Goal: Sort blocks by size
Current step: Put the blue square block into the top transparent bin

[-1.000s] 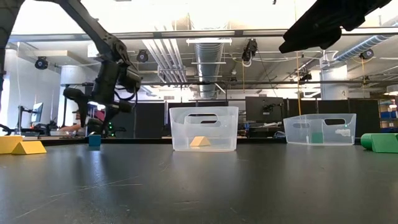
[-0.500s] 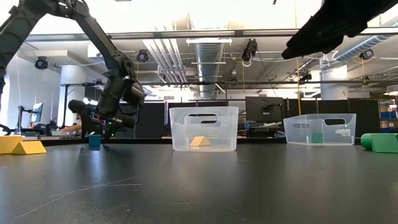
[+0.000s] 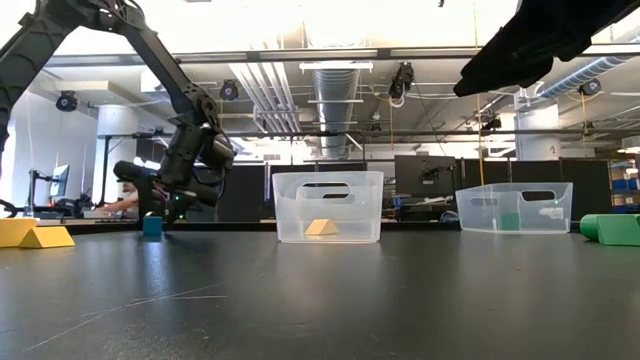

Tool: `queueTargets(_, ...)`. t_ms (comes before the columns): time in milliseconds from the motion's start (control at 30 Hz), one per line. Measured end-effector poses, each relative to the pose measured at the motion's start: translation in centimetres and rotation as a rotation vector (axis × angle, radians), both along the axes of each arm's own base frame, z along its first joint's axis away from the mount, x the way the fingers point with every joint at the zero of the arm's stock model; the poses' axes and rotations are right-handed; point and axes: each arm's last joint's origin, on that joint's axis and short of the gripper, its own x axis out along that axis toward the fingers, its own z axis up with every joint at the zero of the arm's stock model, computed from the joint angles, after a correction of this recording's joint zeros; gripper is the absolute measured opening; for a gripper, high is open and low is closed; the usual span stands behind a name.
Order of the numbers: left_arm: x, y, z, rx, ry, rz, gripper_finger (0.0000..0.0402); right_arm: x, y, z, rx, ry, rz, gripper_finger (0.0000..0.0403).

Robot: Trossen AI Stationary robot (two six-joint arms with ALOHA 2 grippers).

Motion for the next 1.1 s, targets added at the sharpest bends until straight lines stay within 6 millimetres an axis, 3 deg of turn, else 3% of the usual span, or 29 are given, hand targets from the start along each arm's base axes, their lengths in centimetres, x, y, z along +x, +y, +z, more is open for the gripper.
queueTargets(200, -0.1, -0.1, 0.2, -0.023, 0.009, -0.029, 0.0119, 0.0, 0.0, 0.0, -0.002, 0.0, 0.001, 0.0223)
queueTargets(667, 0.4, -0.8, 5.1, -0.072, 0.179, -0.134, 0.012, 0.0, 0.0, 0.0, -0.043, 0.005, 0.014, 0.022)
queueTargets(867, 0.9, -2.3, 7.3, -0.009, 0.139, -0.184, 0.0119, 0.0, -0.1, 0.1, -0.069, -0.008, -0.001, 0.0219)
queueTargets(1100, 2.2, -5.5, 9.7, 0.098, 0.056, -0.294, 0.0119, -0.1, -0.4, -0.7, -0.172, -0.044, -0.056, 0.0221)
